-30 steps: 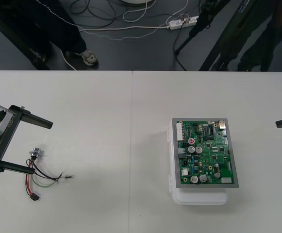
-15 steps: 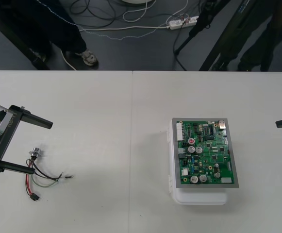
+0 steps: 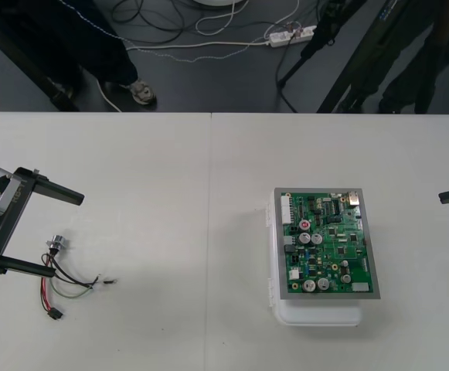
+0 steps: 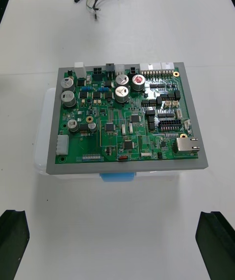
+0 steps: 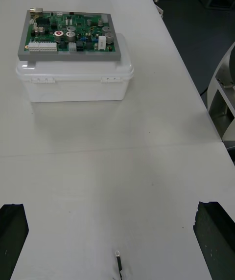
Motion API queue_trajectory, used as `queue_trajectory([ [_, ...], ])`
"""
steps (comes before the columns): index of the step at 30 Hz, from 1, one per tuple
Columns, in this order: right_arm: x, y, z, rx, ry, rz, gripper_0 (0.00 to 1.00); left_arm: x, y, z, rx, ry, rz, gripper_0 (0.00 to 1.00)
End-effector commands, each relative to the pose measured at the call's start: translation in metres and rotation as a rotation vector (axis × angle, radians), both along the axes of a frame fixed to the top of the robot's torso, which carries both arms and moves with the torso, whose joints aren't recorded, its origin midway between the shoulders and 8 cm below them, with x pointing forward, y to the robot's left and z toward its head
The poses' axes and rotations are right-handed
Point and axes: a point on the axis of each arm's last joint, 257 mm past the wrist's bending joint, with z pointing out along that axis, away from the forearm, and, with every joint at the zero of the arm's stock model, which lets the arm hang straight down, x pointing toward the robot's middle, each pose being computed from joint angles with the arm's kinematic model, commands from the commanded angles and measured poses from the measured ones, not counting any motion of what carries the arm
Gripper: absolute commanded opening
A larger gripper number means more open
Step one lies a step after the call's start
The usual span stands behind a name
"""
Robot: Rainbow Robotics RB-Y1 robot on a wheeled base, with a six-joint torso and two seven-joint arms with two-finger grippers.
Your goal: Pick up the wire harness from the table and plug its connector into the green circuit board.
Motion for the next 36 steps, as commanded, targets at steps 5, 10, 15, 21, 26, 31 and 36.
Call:
queue_trajectory([
  [5, -0.007, -0.003, -0.005, -0.023, 0.055, -0.015, 1.0, 0.003, 0.001, 0.005, -0.008, 0.019, 0.039, 1.0],
  [10, -0.007, -0.003, -0.005, -0.023, 0.055, -0.015, 1.0, 0.003, 0.001, 0.005, -0.008, 0.019, 0.039, 1.0],
  [15, -0.007, -0.003, -0.005, -0.023, 0.055, -0.015, 1.0, 0.003, 0.001, 0.005, -0.008, 0.019, 0.039, 1.0],
  [21, -0.007, -0.003, -0.005, -0.023, 0.055, -0.015, 1.0, -0.004, 0.001, -0.011, -0.014, 0.064, 0.045, 1.0],
  [26, -0.007, -0.003, -0.005, -0.023, 0.055, -0.015, 1.0, -0.008, 0.0, -0.012, -0.013, 0.076, 0.032, 1.0],
  [31, -0.007, -0.003, -0.005, -0.023, 0.055, -0.015, 1.0, -0.007, 0.006, -0.009, 0.025, 0.054, 0.008, 1.0],
  [36, -0.007, -0.003, -0.005, -0.023, 0.055, -0.015, 1.0, -0.005, 0.016, -0.012, 0.114, 0.014, -0.041, 1.0],
])
